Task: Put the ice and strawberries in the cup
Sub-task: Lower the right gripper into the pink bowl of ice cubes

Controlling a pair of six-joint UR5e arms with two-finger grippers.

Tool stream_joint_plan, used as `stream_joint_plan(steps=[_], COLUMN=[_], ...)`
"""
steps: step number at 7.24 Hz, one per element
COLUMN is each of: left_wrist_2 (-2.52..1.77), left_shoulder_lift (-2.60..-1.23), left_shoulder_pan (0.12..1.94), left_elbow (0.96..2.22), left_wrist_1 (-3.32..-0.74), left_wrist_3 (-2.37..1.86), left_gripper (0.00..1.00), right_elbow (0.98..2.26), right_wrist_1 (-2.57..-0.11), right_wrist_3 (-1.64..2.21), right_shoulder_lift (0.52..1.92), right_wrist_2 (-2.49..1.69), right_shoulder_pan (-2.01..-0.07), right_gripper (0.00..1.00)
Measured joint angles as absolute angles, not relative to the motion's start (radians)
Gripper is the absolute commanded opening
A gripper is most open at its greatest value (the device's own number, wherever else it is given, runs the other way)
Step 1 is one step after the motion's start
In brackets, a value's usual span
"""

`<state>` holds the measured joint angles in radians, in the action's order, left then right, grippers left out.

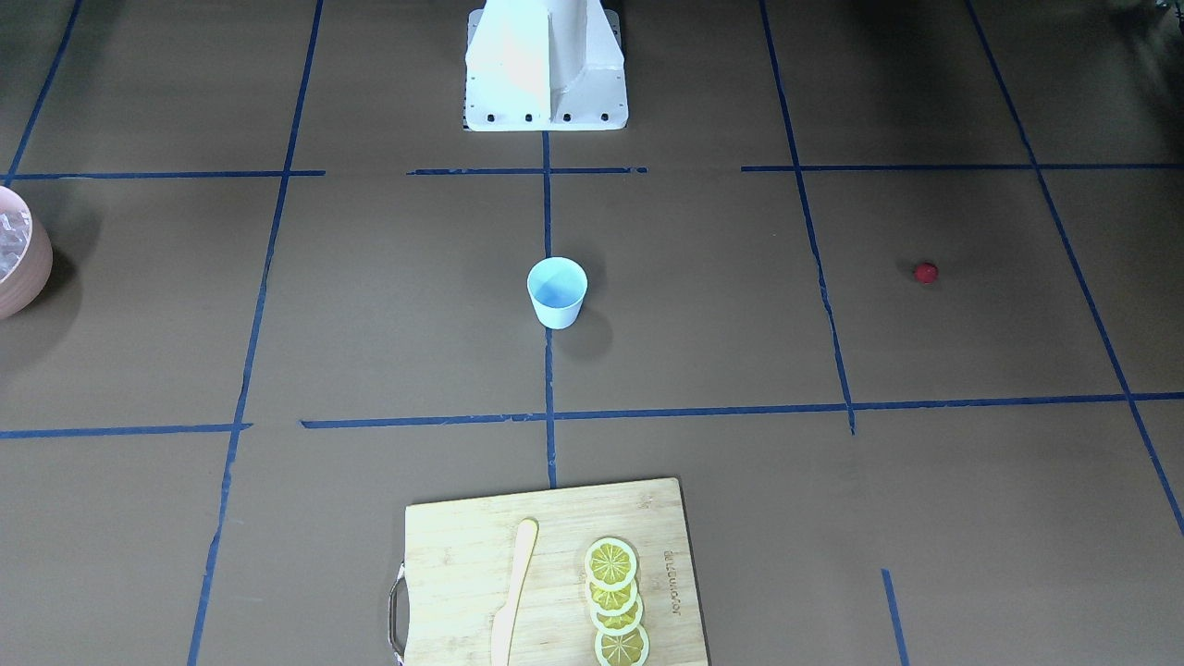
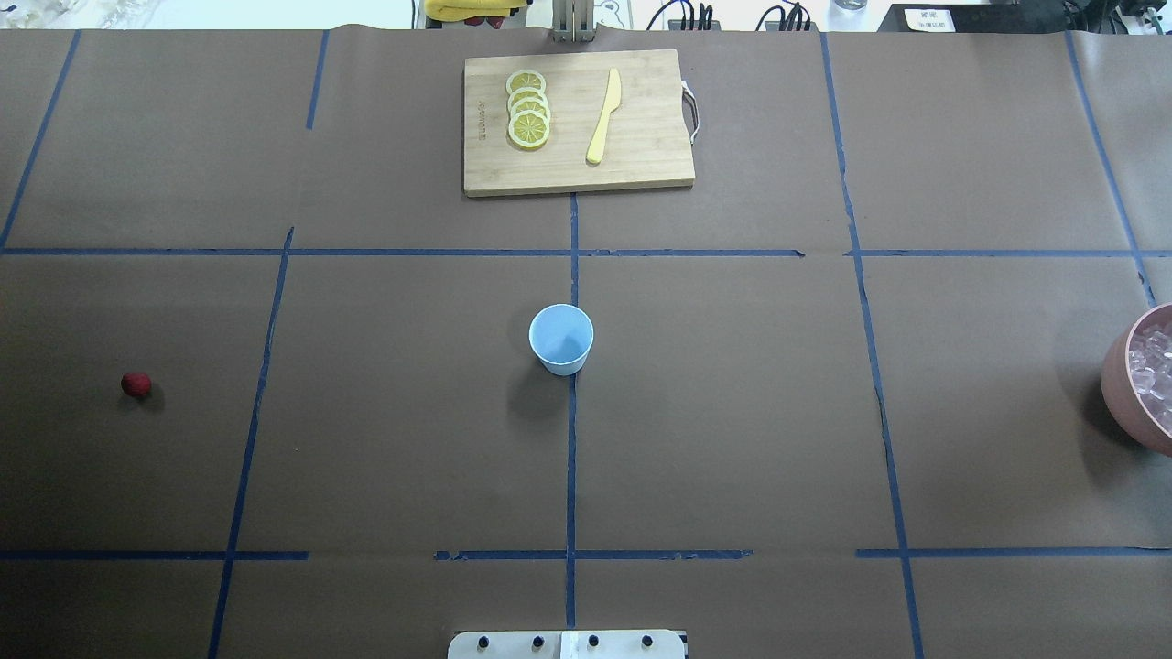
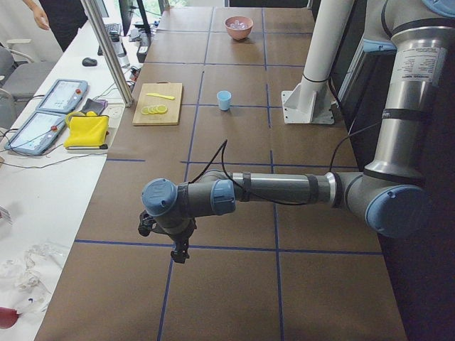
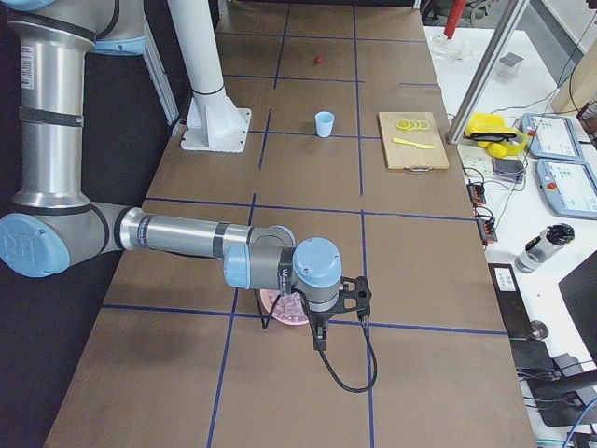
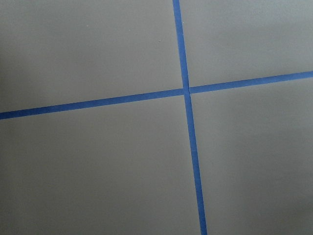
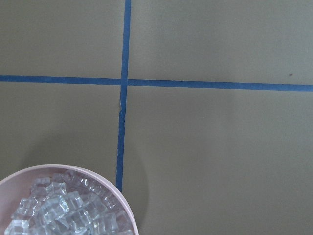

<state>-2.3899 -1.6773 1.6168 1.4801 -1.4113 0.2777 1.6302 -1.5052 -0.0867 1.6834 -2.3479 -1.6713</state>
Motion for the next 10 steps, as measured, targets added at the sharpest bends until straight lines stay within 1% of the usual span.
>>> stream_joint_plan(steps=[5,10], left_wrist_2=[-2.390,-2.390], left_shoulder_lift=[-1.675,-1.676], left_shoulder_pan=[1.615,1.615], left_elbow=[1.481,1.502], left_wrist_1=[-1.411,-1.411], left_wrist_3=[0.278,0.276], left_gripper=[1.00,1.00], right_elbow=[1.643,1.734], right_wrist_1=[-1.494,-1.497], right_wrist_3=[-0.077,-0.056], right_shoulder_lift=[1.686,1.682], right_wrist_2=[-2.353,-2.374], right_shoulder_pan=[-1.671,-1.619], right_gripper=[0.99,0.99])
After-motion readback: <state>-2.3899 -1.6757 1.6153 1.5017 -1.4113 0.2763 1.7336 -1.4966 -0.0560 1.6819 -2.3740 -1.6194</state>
